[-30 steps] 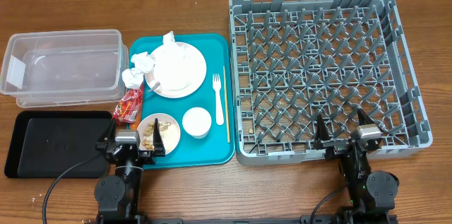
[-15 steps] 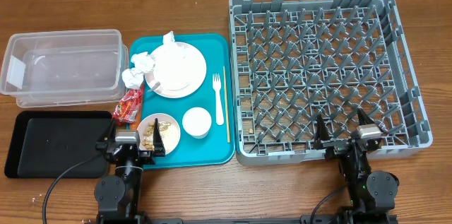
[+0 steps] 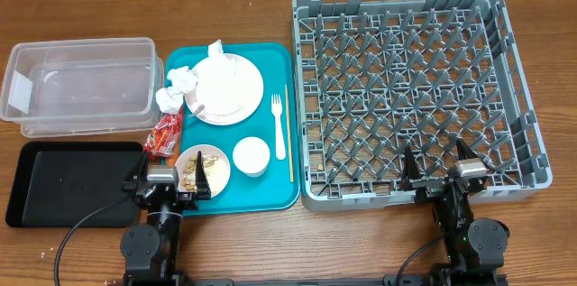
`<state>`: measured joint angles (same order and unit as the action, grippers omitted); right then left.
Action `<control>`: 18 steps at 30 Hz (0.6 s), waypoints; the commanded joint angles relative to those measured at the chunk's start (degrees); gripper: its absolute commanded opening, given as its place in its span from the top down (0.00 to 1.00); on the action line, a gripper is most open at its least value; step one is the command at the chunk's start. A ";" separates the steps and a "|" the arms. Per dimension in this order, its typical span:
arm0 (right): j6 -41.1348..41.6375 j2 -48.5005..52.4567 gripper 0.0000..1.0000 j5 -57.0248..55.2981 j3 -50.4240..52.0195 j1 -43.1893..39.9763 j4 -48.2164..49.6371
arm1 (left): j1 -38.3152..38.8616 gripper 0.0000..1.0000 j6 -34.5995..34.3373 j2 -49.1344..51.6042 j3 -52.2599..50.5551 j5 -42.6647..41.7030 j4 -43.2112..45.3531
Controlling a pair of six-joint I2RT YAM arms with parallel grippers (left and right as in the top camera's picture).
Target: Sort waste into correct bins and load items into the dishwasher
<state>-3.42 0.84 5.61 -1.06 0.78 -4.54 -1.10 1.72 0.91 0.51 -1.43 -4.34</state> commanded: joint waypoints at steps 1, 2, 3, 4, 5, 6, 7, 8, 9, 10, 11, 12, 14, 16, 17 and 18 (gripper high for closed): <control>0.17 -0.68 0.00 -0.20 0.61 -0.20 0.26 | 0.48 0.00 0.70 -0.66 -0.24 0.00 -0.11; 0.20 -0.68 0.00 -0.20 0.61 -0.20 0.26 | 0.48 0.00 0.63 -0.66 -0.24 -0.09 -0.07; 0.17 -0.68 0.00 -0.20 0.61 -0.20 0.26 | 0.50 0.00 0.46 -0.66 -0.24 -0.48 0.42; 0.17 -0.68 0.00 -0.20 0.61 -0.20 0.26 | 0.48 0.00 0.42 -0.66 -0.22 -1.77 1.70; 0.17 -0.68 0.00 -0.20 0.61 -0.20 0.26 | 0.48 0.00 0.33 -0.66 -0.13 -4.04 2.67; 0.20 -0.68 0.00 -0.20 0.61 -0.20 0.26 | 0.48 0.00 0.22 -0.66 0.33 -7.56 2.93; 0.17 -0.68 0.00 -0.20 0.61 -0.20 0.26 | 0.48 0.00 0.20 -0.66 1.09 -10.05 2.60; 0.17 -0.68 0.00 -0.20 0.61 -0.20 0.26 | 0.48 0.00 0.20 -0.66 2.27 -12.20 1.64; 0.17 -0.68 0.00 -0.20 0.61 -0.20 0.26 | 0.48 0.00 -0.04 -0.63 3.43 -12.63 0.74; 0.17 -0.68 0.00 -0.20 0.61 -0.20 0.26 | 0.48 0.00 -0.50 -0.61 5.05 -12.59 -0.37; 0.20 -0.68 0.00 -0.20 0.61 -0.20 0.26 | 0.46 0.00 -0.48 -0.52 6.80 -12.57 -1.57; 0.20 -0.68 0.00 -0.20 0.61 -0.20 0.26 | 0.39 0.00 -0.46 0.09 10.38 -12.59 -3.89; 0.17 -0.68 0.00 -0.20 0.61 -0.20 0.24 | 0.39 0.00 -0.46 2.08 15.58 -12.57 -6.69; 0.20 -0.68 0.00 -0.20 0.61 -0.20 0.26 | 0.39 0.00 -0.46 5.25 20.70 -12.59 -9.16; 0.20 -0.68 0.00 -0.20 0.61 -0.20 0.26 | 0.39 0.00 -0.46 7.56 23.71 -12.59 -10.67; 0.17 -0.68 0.00 -0.20 0.61 -0.20 0.24 | 0.39 0.00 -0.46 9.81 26.34 -12.59 -12.11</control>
<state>-3.42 0.84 5.61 -1.06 0.78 -4.51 -1.10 1.63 5.15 18.06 -12.47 -14.02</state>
